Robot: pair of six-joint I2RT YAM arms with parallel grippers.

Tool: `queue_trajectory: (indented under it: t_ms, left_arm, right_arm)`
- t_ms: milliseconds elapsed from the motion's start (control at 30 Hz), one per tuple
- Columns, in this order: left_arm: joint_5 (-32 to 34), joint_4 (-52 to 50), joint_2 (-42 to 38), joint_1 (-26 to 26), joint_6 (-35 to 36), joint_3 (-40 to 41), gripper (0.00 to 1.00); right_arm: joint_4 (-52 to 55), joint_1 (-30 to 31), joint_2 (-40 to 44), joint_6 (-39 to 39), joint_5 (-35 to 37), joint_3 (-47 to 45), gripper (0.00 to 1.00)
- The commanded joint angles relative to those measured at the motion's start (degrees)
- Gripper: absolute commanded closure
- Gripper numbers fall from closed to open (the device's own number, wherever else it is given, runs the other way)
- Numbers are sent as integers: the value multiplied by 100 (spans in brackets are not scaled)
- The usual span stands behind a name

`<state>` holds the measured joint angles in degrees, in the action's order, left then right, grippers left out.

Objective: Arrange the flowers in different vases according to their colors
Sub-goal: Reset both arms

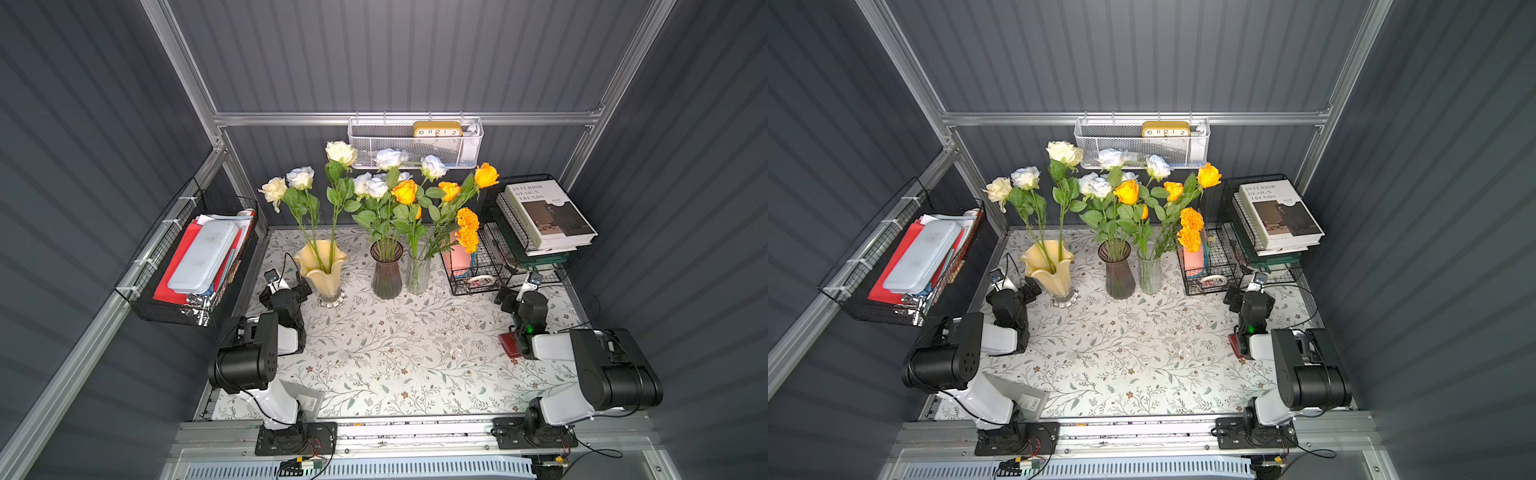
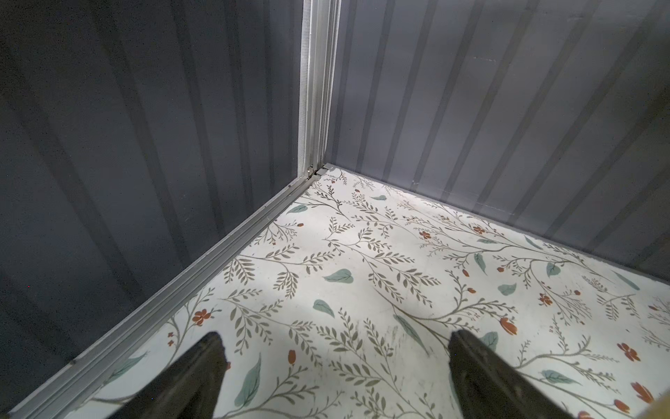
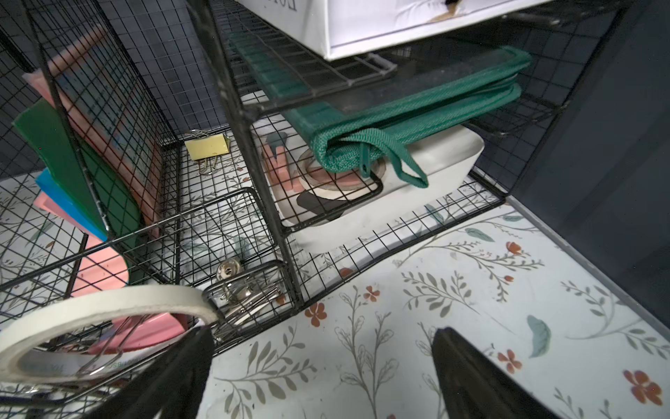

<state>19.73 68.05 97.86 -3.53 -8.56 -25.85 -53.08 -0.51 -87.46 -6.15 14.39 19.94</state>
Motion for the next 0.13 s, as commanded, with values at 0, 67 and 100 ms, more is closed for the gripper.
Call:
queue_trajectory:
  t_ms: [0, 67, 100]
  left_arm:
    - [32, 42, -39, -16, -50, -31, 1]
    - [34, 42, -39, -16, -55, -35, 1]
    - [31, 41, -40, -17, -50, -29, 1]
  right_arm:
    - [30, 38, -65, 46, -10, 122, 1]
    - [35, 37, -61, 45, -11, 124, 1]
    - [33, 37, -61, 47, -5, 124, 1]
